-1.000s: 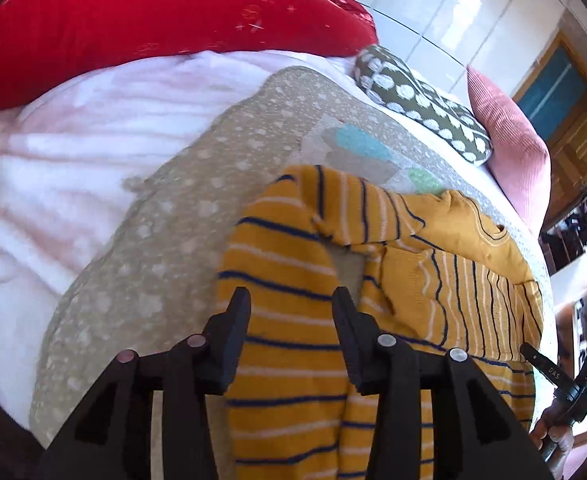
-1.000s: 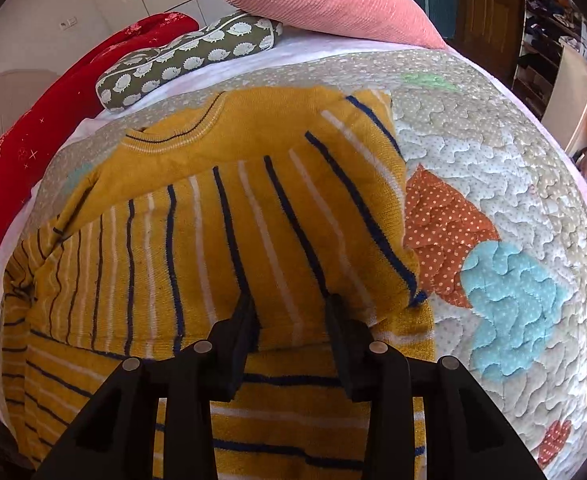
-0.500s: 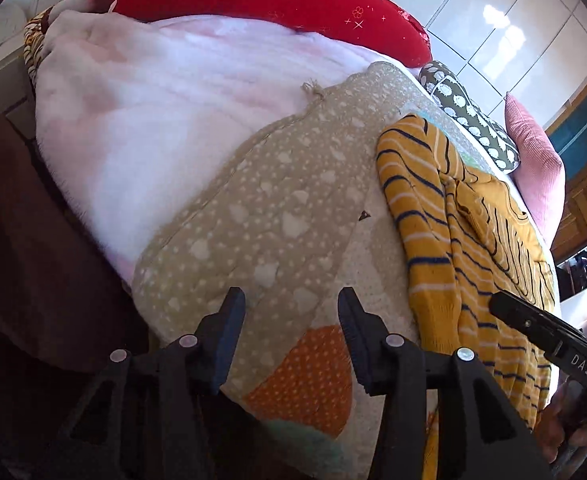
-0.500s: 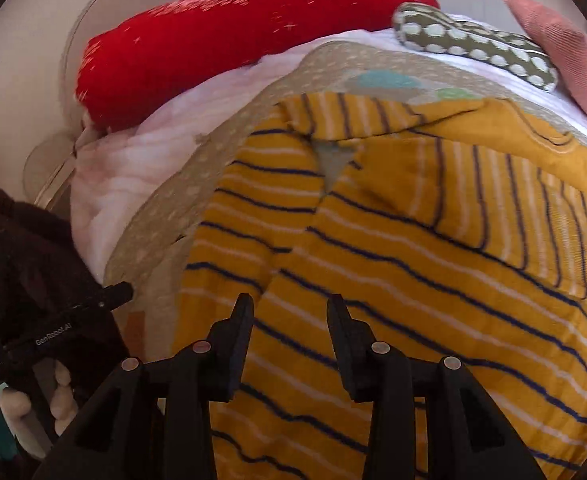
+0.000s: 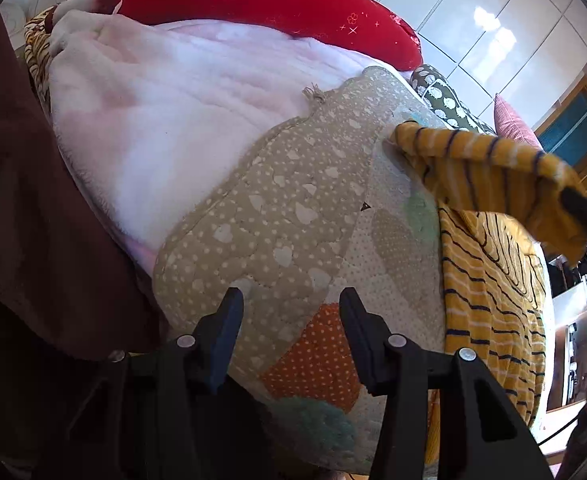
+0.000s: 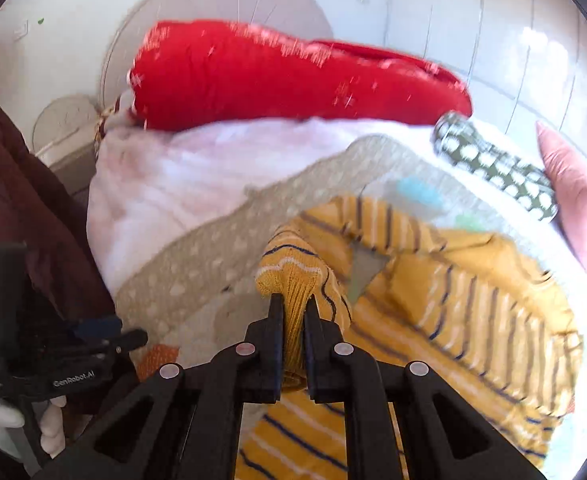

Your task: Fold small clothes

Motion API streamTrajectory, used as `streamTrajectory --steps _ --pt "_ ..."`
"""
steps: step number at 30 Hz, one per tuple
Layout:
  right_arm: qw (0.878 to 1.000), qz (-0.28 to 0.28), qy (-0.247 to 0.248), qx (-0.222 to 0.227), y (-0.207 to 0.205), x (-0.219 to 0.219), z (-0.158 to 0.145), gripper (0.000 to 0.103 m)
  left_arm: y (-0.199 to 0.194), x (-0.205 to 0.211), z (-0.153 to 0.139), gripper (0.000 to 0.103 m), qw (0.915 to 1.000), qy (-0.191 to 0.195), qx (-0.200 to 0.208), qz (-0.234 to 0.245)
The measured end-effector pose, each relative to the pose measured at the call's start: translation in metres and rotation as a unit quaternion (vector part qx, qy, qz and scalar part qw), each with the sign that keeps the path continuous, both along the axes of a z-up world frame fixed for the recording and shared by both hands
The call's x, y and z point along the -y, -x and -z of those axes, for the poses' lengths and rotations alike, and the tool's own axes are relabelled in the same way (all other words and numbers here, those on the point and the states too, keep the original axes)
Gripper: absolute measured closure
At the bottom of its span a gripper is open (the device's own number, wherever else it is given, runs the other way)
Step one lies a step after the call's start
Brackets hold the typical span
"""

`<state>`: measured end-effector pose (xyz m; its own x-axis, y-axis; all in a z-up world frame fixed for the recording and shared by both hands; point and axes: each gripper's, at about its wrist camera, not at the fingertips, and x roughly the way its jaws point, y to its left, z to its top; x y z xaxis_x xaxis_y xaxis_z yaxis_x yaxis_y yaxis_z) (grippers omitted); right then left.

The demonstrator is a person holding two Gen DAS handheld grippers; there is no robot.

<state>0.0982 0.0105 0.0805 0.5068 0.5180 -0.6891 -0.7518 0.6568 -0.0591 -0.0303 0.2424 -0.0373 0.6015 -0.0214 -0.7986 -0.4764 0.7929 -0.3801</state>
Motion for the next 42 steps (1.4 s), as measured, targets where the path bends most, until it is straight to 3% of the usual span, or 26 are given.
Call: streamTrajectory --steps 3,5,7,9,10,14,16,19,21,23,28,29,30,31,34,37,39,42 --pt "0.996 0.053 0.010 0.066 -0.013 0.055 -0.035 0.093 -0.009 0.008 -0.002 0.053 0.9997 0.015 0.008 0.020" --pt "0.988 0.114 0.047 0.095 -0.030 0.093 -0.030 0.090 -0.020 0.016 -0.003 0.051 0.9988 0.029 0.011 0.037" --pt "0.971 0.202 0.094 0.086 -0.063 0.138 -0.004 0.071 -0.034 0.028 -0.006 0.051 0.9972 0.041 0.013 0.060" --pt "0.946 0.291 0.136 0.051 -0.092 0.182 0.026 0.071 -0.050 0.043 -0.012 0.051 0.9952 0.042 0.017 0.087" --pt "0.940 0.314 0.131 0.027 -0.098 0.203 0.037 0.071 -0.059 0.051 -0.016 0.050 0.9943 0.037 0.016 0.099" --pt "0.945 0.317 0.024 -0.072 -0.097 0.256 0.057 0.066 -0.096 0.073 -0.021 0.048 0.9910 0.036 0.008 0.129" --pt "0.947 0.306 0.000 -0.096 -0.097 0.264 0.066 0.055 -0.110 0.079 -0.023 0.048 0.9901 0.048 0.006 0.132" --pt "0.946 0.291 -0.034 -0.137 -0.094 0.253 0.083 0.052 -0.114 0.089 -0.023 0.047 0.9885 0.067 0.012 0.134" --pt "0.937 0.290 -0.072 -0.182 -0.100 0.254 0.095 0.052 -0.112 0.096 -0.020 0.046 0.9881 0.073 0.009 0.135" --pt "0.919 0.307 -0.109 -0.221 -0.112 0.256 0.108 0.052 -0.113 0.101 -0.015 0.046 0.9872 0.075 -0.002 0.140" --pt "0.881 0.349 -0.159 -0.277 -0.142 0.254 0.135 0.050 -0.111 0.101 -0.005 0.046 0.9869 0.078 -0.018 0.140" --pt "0.879 0.342 -0.164 -0.287 -0.145 0.251 0.137 0.056 -0.110 0.100 -0.005 0.046 0.9869 0.079 -0.019 0.139" --pt "0.882 0.338 -0.158 -0.288 -0.144 0.245 0.134 0.084 -0.109 0.098 -0.005 0.046 0.9869 0.078 -0.019 0.140" --pt "0.890 0.331 -0.140 -0.282 -0.143 0.237 0.127 0.095 -0.109 0.097 -0.007 0.046 0.9870 0.075 -0.017 0.141" --pt "0.923 0.300 -0.106 -0.216 -0.136 0.222 0.082 0.095 -0.114 0.092 -0.010 0.046 0.9879 0.067 -0.013 0.139" --pt "0.949 0.263 -0.117 -0.130 -0.128 0.214 0.012 0.095 -0.125 0.088 -0.017 0.046 0.9877 0.076 -0.004 0.137" --pt "0.957 0.248 -0.143 -0.055 -0.116 0.219 -0.035 0.095 -0.135 0.089 -0.023 0.045 0.9870 0.075 0.007 0.142" --pt "0.948 0.287 -0.131 0.042 -0.109 0.237 -0.071 0.095 -0.154 0.093 -0.028 0.042 0.9853 0.080 0.017 0.150"
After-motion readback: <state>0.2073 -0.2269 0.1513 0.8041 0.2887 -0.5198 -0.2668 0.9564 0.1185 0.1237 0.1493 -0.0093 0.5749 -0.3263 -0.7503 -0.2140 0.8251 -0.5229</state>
